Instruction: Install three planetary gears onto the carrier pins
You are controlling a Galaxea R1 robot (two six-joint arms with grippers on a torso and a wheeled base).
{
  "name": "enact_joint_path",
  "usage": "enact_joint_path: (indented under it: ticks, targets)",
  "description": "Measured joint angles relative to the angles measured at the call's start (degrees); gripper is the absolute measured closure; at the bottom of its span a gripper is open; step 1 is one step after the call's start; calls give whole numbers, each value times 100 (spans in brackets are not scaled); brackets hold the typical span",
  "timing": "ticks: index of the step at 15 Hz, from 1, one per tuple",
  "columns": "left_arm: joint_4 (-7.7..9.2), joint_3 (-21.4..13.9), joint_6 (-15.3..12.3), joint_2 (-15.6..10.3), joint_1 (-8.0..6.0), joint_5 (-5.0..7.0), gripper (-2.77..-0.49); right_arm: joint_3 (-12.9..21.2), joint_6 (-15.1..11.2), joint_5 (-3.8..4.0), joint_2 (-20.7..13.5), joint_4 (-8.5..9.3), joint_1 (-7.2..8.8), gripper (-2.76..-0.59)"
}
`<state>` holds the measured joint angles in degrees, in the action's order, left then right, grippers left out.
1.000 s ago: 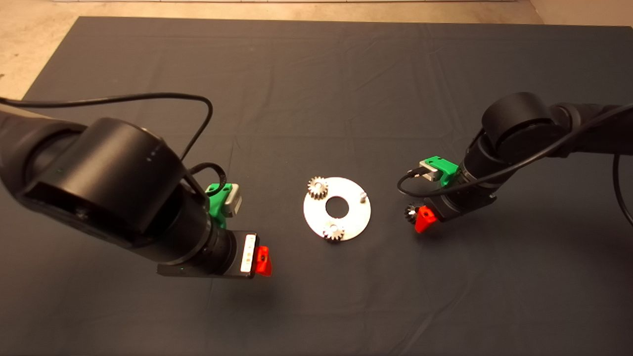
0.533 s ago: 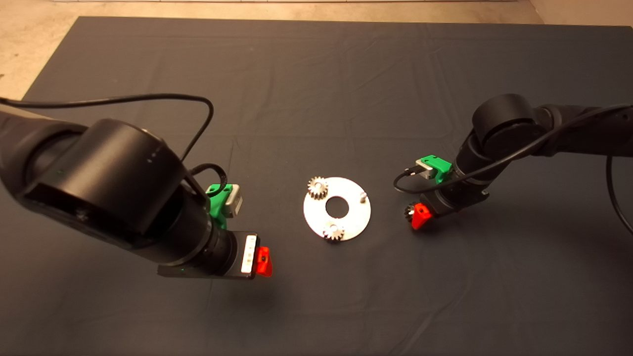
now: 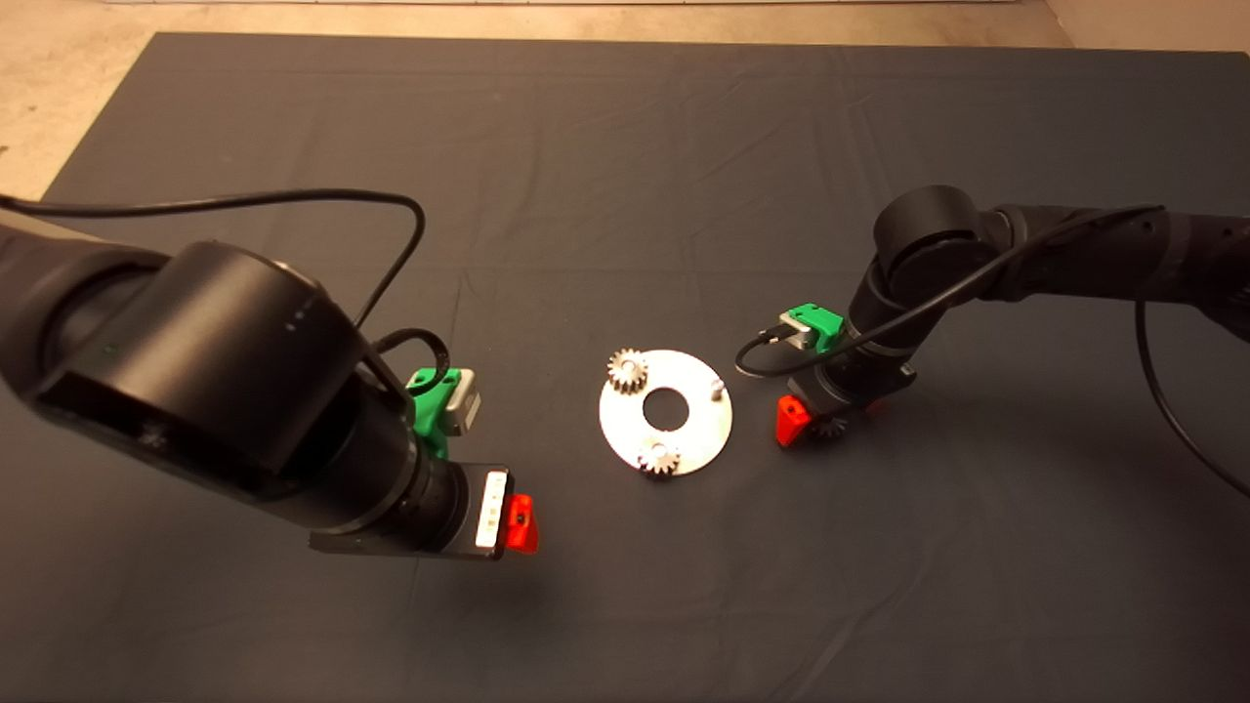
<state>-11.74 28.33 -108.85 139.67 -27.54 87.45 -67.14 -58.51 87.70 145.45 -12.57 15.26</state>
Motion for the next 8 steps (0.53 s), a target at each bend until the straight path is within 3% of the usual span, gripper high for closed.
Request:
enact_joint_path:
  ticks: [6,8]
  targets:
    - [2,-13,0,0,1,-2,-262,-86,22,22,61,0,2,-269]
    - [4,-24,0,0,0,-2,-262,-104,26,33,61,0,4,-256]
